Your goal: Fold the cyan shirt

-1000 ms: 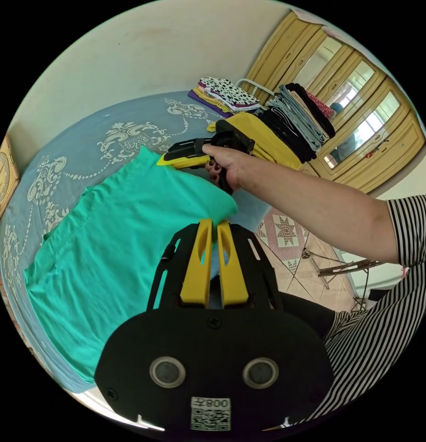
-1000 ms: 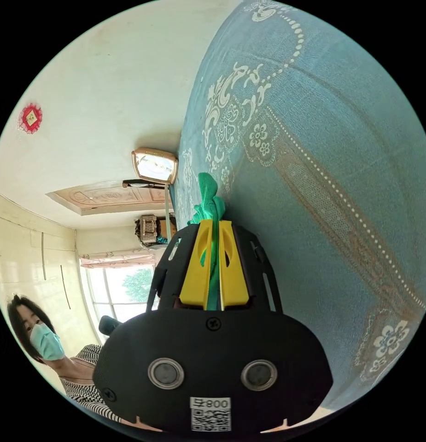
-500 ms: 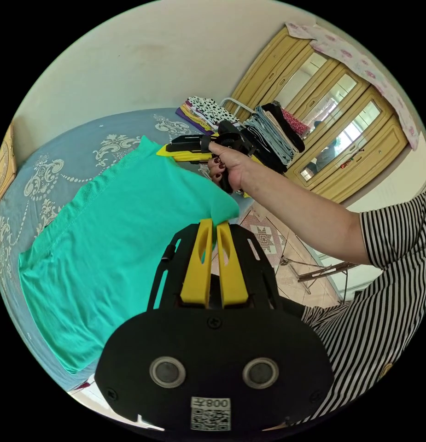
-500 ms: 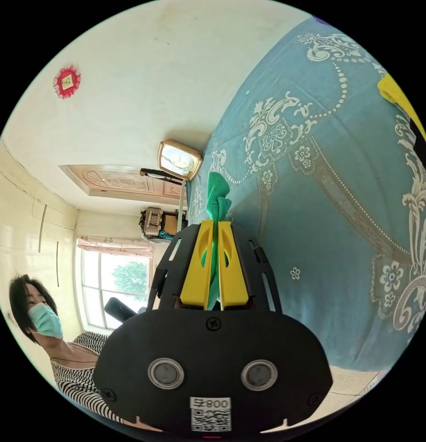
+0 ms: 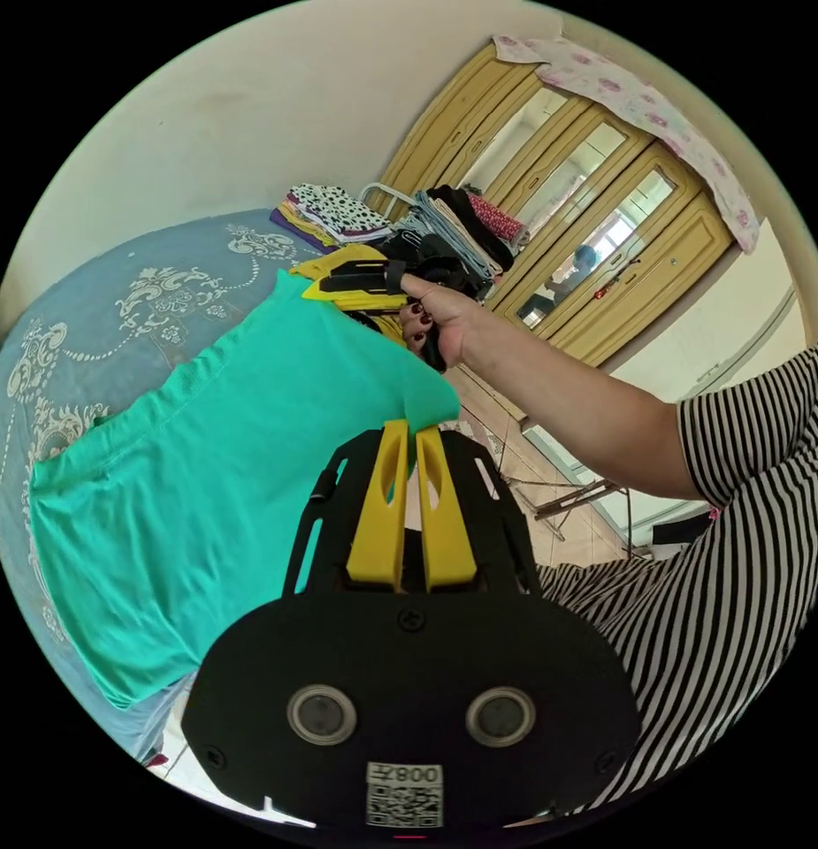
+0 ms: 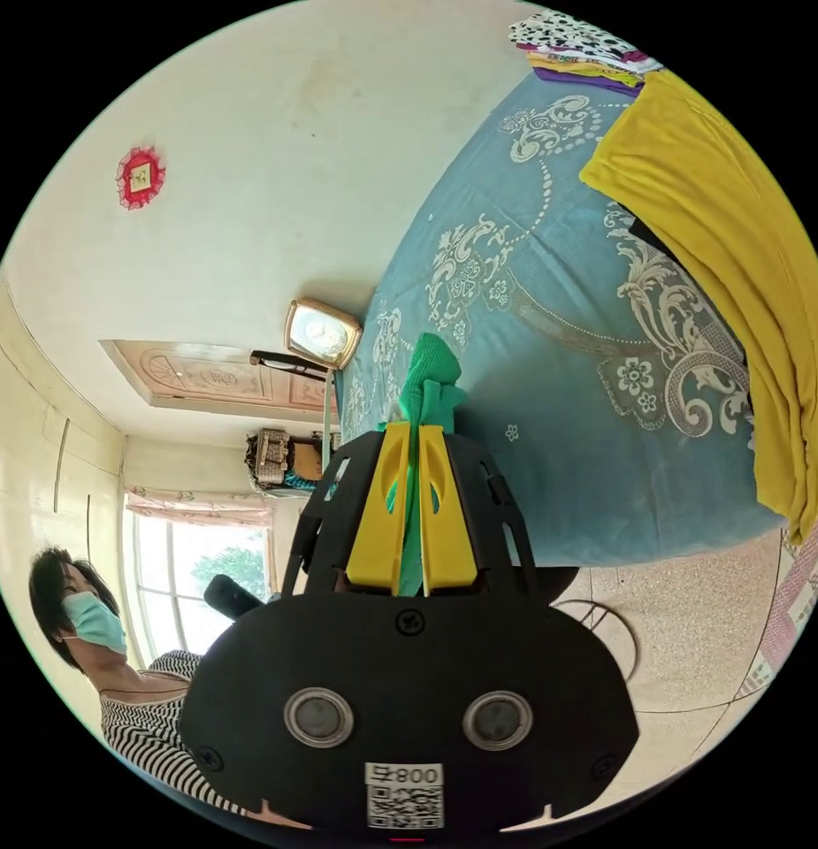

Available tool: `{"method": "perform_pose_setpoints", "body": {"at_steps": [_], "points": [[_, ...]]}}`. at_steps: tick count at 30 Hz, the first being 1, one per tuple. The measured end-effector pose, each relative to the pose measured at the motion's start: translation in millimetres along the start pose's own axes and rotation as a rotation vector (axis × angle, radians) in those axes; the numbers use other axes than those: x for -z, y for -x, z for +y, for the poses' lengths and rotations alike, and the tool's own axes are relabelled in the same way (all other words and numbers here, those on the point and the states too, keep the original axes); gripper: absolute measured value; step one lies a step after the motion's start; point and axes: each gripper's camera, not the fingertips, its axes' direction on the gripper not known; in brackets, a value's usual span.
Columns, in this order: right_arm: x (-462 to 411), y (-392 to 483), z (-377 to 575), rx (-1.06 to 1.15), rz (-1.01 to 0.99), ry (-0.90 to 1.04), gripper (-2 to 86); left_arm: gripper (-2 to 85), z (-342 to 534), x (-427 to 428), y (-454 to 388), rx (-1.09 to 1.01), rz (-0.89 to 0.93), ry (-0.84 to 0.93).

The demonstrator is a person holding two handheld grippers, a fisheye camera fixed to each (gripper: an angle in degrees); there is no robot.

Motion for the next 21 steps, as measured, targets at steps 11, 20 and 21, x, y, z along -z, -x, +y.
{"method": "perform_pose_setpoints", "body": {"at_steps": [11,20,21], "points": [[-196,70,-16,0.182,-0.102,0.136,1.4,1.2,122,184,114,0.397,-0.059,-0.354],[-398,69,-13,0.208,-0.012,0.317,1.5,1.2,216,258,191,0.700,-0.069,-0.483],[-418,64,-11,0.208,0.000,0.334,1.5,1.3,220,261,195,0.714,-0.066,-0.485]]}}
